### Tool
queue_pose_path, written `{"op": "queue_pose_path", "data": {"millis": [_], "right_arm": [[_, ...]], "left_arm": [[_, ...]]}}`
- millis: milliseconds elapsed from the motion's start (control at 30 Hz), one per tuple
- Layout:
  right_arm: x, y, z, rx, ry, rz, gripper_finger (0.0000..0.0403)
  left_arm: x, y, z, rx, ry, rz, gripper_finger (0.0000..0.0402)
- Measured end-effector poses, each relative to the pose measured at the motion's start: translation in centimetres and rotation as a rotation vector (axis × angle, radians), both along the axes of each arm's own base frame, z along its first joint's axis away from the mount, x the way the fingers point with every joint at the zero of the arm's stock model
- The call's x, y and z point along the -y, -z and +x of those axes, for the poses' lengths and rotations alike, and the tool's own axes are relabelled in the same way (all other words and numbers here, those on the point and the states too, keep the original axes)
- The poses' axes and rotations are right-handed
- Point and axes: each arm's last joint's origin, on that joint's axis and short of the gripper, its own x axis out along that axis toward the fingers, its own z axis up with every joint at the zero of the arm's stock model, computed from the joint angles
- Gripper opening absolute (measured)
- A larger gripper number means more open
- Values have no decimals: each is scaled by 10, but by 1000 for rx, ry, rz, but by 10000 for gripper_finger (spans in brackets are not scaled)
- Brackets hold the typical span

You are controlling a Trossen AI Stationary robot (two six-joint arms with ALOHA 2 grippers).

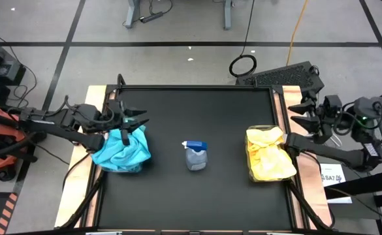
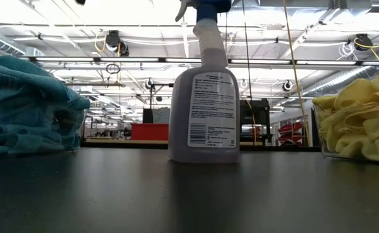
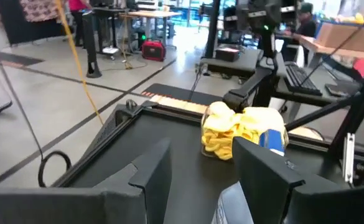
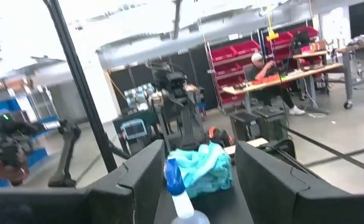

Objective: Sort microfiber towel by color & place in baskets
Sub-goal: Return to Home Position

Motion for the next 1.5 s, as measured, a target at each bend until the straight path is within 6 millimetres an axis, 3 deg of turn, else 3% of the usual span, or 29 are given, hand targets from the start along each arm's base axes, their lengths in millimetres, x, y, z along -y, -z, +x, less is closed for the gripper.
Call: {"op": "queue_pose_path", "data": {"millis": [400, 600, 1100, 1500], "right_arm": [[-5, 46, -17, 112, 41, 91, 189], [-4, 52, -15, 93, 57, 111, 189], [11, 96, 19, -67, 85, 216, 189], [24, 133, 49, -64, 98, 243, 189]], "left_arm": [[-7, 45, -31, 140, -66, -100, 175], [-9, 73, -38, 151, -103, -150, 175], [-11, 117, -50, 239, -128, -221, 175], [-13, 161, -57, 312, -163, -315, 175]]}}
